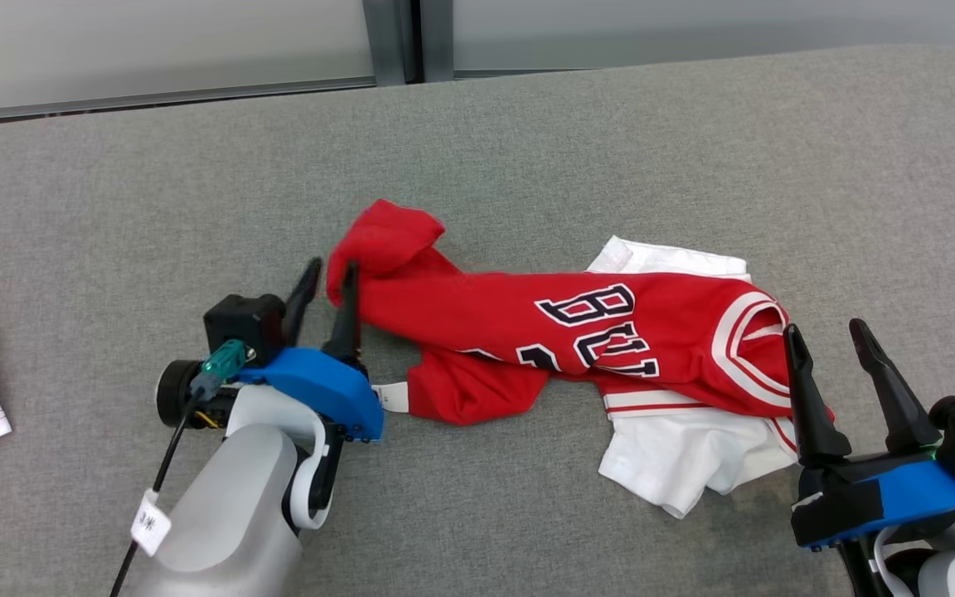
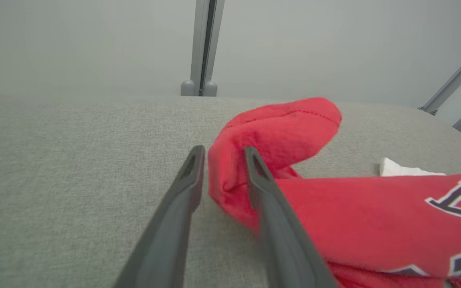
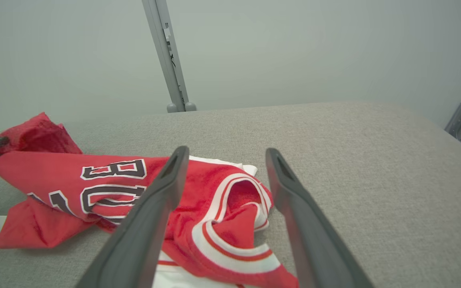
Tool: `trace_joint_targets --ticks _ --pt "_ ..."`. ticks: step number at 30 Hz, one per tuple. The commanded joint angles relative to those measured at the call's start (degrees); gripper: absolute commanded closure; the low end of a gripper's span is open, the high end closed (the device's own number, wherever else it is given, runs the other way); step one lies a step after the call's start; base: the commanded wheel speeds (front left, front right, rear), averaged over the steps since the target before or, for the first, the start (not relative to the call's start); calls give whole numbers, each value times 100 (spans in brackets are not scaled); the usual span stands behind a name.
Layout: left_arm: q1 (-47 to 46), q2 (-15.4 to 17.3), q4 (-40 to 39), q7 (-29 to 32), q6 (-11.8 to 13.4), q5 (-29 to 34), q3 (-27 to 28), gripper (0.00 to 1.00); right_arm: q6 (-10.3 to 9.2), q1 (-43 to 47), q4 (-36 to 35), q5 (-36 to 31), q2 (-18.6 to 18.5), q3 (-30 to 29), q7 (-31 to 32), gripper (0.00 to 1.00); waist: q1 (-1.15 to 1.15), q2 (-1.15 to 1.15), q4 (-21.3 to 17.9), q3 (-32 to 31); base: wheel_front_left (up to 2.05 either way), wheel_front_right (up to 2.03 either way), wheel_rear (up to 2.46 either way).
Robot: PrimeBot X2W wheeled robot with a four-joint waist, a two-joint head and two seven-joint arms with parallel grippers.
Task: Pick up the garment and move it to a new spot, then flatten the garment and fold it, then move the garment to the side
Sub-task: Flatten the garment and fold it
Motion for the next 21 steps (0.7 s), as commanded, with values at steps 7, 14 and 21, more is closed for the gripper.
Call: trace_joint_targets --ticks 7,14,21 --pt "873 502 -1223 -512 386 673 614 0 0 15 -184 -179 -50 -34 42 0 0 0 241 -301 0 0 0" --pt "1861 808 -2109 -512 505 852 849 0 0 235 -196 -212 -111 46 202 0 0 0 395 -628 0 0 0" --pt "2426 1037 -2670 -296 612 846 807 0 0 407 -236 -188 -156 67 284 0 0 0 468 -792 0 0 0"
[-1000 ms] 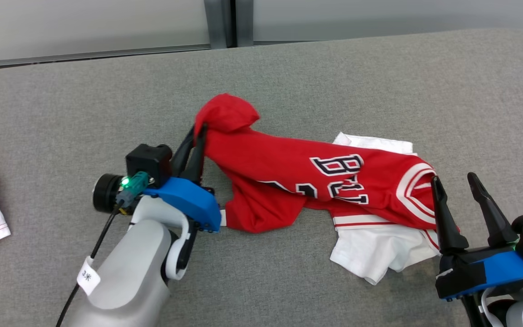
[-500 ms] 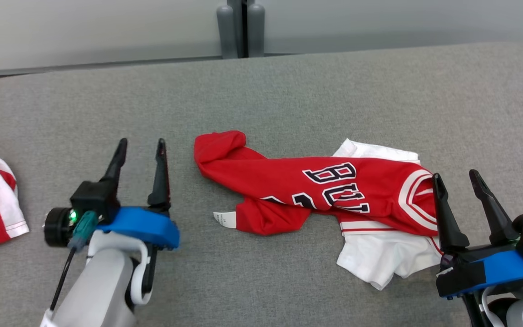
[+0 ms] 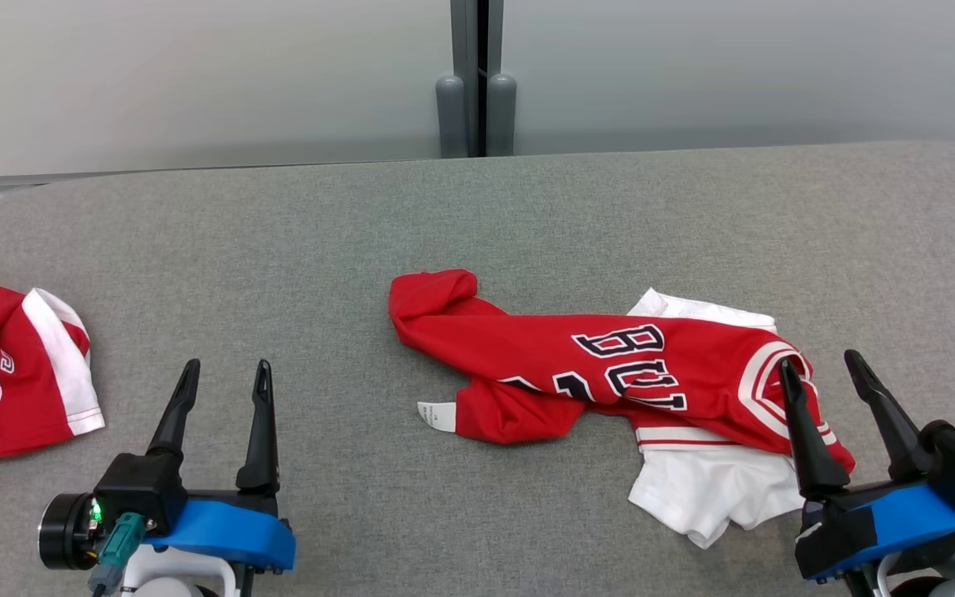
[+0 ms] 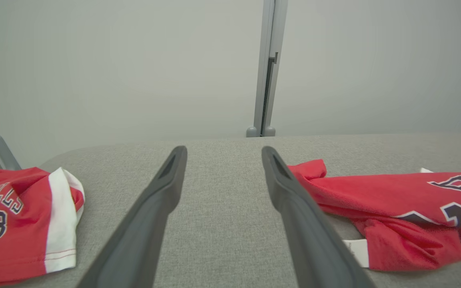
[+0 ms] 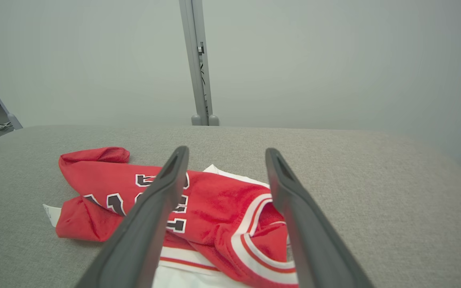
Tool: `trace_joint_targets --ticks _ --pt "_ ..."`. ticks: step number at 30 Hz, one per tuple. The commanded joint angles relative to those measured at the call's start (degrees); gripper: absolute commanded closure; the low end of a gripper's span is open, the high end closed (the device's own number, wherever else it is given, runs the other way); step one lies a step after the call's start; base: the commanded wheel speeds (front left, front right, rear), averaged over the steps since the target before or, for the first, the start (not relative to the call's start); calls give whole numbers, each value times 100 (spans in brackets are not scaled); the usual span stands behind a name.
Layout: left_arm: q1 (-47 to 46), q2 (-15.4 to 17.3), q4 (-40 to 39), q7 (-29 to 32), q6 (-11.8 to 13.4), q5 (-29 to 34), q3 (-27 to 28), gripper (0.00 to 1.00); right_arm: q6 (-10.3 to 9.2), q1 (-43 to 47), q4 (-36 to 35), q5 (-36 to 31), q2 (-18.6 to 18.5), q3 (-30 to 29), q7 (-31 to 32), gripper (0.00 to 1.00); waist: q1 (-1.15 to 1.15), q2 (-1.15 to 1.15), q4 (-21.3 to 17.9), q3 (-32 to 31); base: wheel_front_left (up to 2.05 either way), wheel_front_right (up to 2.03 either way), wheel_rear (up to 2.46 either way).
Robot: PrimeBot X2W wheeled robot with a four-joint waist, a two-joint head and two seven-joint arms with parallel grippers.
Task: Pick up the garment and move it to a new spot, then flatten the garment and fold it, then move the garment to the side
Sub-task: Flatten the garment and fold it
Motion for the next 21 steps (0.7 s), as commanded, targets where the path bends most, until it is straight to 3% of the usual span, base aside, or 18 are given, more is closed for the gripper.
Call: trace_joint_targets --ticks 1,16,21 --pt "75 55 -114 52 35 7 -1 0 0 73 -42 17 -39 -8 17 0 1 0 9 -12 0 0 0" --pt "188 177 -451 197 126 27 -59 0 0 75 -128 19 -27 19 83 0 1 0 -17 14 0 0 0" --pt "-208 134 -518 432 -184 105 -401 0 0 -5 -126 25 -22 -13 65 0 1 0 11 185 0 0 0"
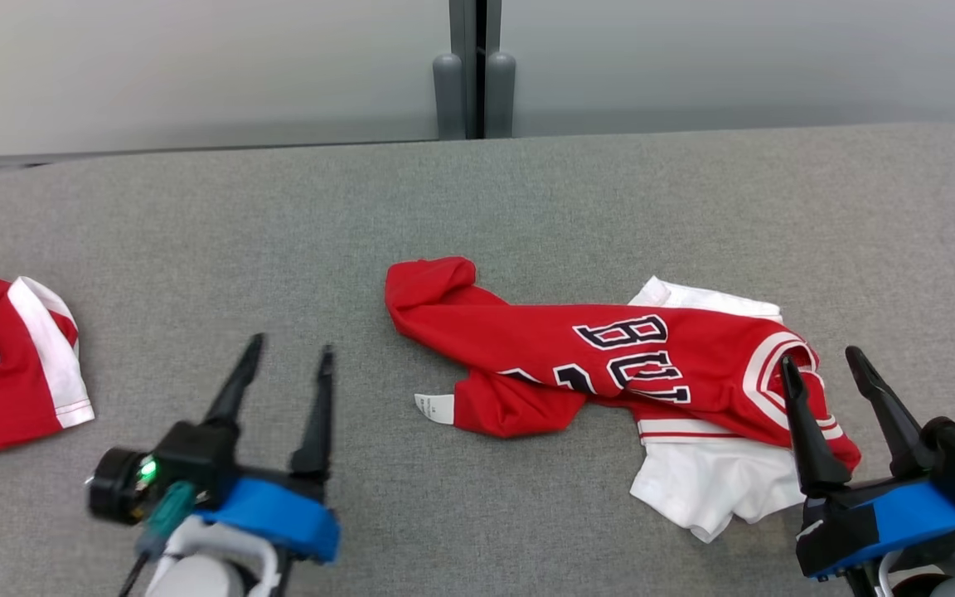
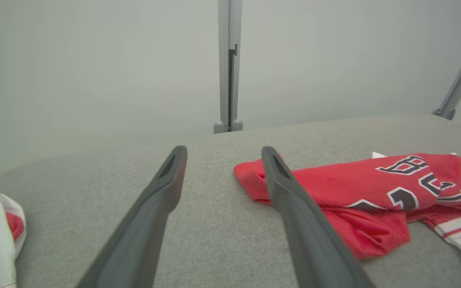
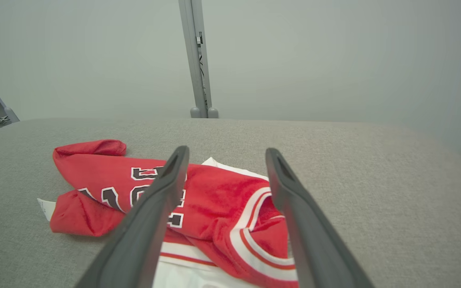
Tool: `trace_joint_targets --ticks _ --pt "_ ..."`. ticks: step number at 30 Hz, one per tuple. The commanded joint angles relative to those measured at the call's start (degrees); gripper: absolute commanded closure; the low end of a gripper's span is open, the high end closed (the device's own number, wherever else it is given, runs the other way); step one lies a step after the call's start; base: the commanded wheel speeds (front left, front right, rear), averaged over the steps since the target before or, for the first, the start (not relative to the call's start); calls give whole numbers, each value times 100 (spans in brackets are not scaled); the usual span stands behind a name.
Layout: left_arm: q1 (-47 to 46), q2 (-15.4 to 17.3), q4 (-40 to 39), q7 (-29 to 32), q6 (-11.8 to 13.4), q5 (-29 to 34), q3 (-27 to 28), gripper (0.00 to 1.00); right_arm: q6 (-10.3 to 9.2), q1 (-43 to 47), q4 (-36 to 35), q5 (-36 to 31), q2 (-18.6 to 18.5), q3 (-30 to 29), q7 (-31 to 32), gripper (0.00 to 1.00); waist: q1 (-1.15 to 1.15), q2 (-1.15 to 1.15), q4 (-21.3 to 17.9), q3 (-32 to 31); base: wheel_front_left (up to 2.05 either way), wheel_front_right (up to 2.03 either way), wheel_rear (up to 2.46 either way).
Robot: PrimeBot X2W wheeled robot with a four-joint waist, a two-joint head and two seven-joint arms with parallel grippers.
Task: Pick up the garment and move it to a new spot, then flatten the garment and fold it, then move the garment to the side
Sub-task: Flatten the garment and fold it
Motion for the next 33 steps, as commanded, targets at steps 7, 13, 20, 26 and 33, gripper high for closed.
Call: trace_joint_targets --ticks 7,13,20,26,33 --pt "-853 -411 582 737 -763 25 -875 0 0 -224 43 34 -12 124 -41 0 0 0 -111 283 0 0 0" --pt "-1325 -725 1541 1067 -1141 -153 -1156 0 0 -321 146 94 10 169 -67 0 0 0 -319 484 0 0 0" --pt "-1761 -855 2519 1531 -1367 -446 -1268 100 0 -386 262 127 8 148 -140 0 0 0 -467 616 0 0 0" --pt "-1833 -780 2476 1186 -1301 -556 -1057 100 0 -410 332 139 16 83 -214 0 0 0 -482 597 0 0 0" --pt "-1509 -447 1372 820 -813 -479 -738 100 0 -243 346 116 81 -74 -209 0 0 0 -335 383 0 0 0"
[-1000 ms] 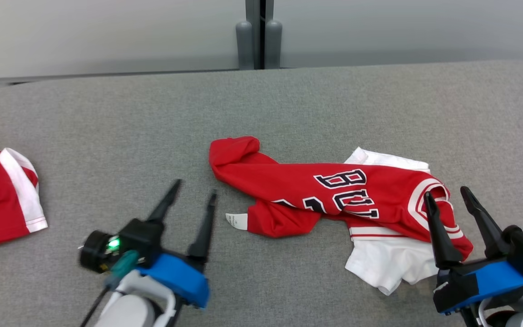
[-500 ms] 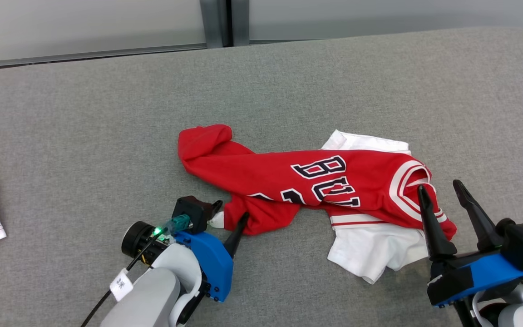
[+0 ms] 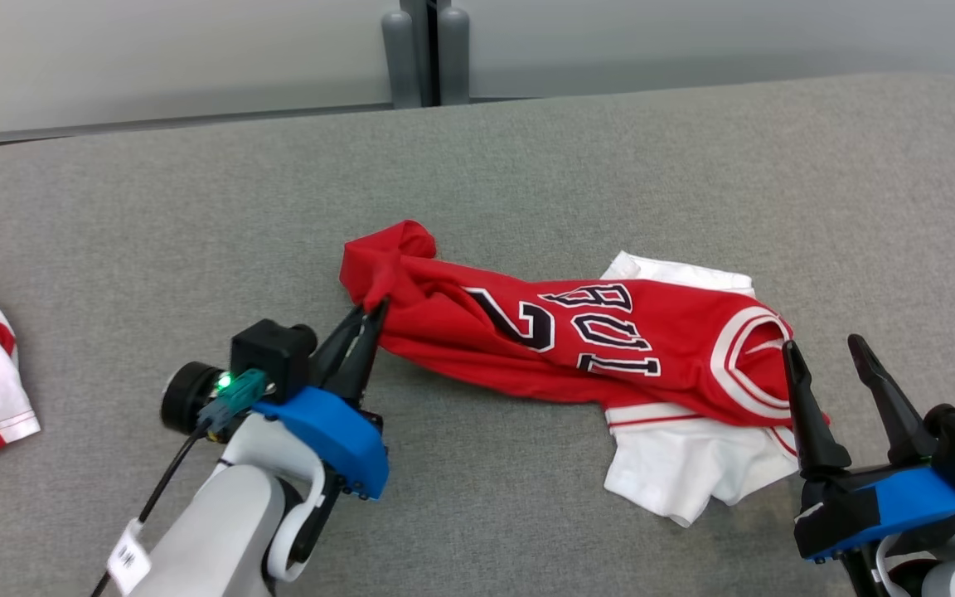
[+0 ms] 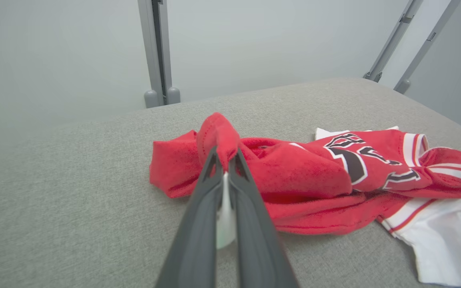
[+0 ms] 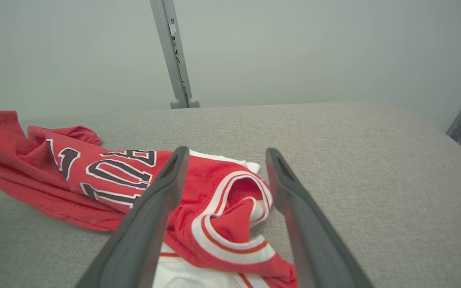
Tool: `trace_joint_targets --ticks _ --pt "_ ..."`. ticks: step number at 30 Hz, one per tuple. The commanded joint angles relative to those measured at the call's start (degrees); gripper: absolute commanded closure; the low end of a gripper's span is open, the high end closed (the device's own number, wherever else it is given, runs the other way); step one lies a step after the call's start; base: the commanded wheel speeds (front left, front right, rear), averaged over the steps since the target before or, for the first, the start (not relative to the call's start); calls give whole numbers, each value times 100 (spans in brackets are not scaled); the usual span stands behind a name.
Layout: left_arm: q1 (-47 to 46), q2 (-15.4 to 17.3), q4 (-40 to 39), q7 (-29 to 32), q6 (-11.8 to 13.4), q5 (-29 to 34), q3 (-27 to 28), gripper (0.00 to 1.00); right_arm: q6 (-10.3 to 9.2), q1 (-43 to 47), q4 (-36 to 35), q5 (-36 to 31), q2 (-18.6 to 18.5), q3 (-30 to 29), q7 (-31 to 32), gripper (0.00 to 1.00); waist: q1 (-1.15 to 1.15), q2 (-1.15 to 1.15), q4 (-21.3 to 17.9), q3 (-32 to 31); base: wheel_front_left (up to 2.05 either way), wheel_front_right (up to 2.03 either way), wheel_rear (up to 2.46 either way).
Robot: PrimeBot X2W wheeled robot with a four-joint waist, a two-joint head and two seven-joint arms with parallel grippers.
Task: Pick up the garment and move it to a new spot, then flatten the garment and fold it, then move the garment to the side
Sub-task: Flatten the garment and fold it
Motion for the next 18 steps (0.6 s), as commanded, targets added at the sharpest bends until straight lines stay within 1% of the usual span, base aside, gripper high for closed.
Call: trace_joint_targets --ticks 1,8,10,12,14,16,18 --pt "131 112 -279 -15 125 -10 91 100 0 54 -30 -13 30 -28 -14 0 0 0 33 -52 0 0 0" --pt "980 424 -1731 330 803 -245 481 100 0 136 -23 9 85 -70 36 0 0 0 194 -261 0 0 0" --pt "1281 436 -2030 367 1035 -330 598 100 0 143 -30 13 92 -67 29 0 0 0 237 -268 0 0 0" --pt "1610 421 -2145 366 1275 -483 775 100 0 138 -44 13 103 -65 27 0 0 0 266 -256 0 0 0" --pt "1908 362 -2091 308 1445 -648 938 100 0 123 -63 11 110 -67 26 0 0 0 289 -224 0 0 0" --pt "2143 304 -1904 221 1517 -795 1041 100 0 103 -75 3 114 -78 16 0 0 0 314 -187 0 0 0" --pt "2275 250 -1602 127 1497 -900 1095 100 0 88 -96 -11 115 -105 10 0 0 0 343 -151 0 0 0"
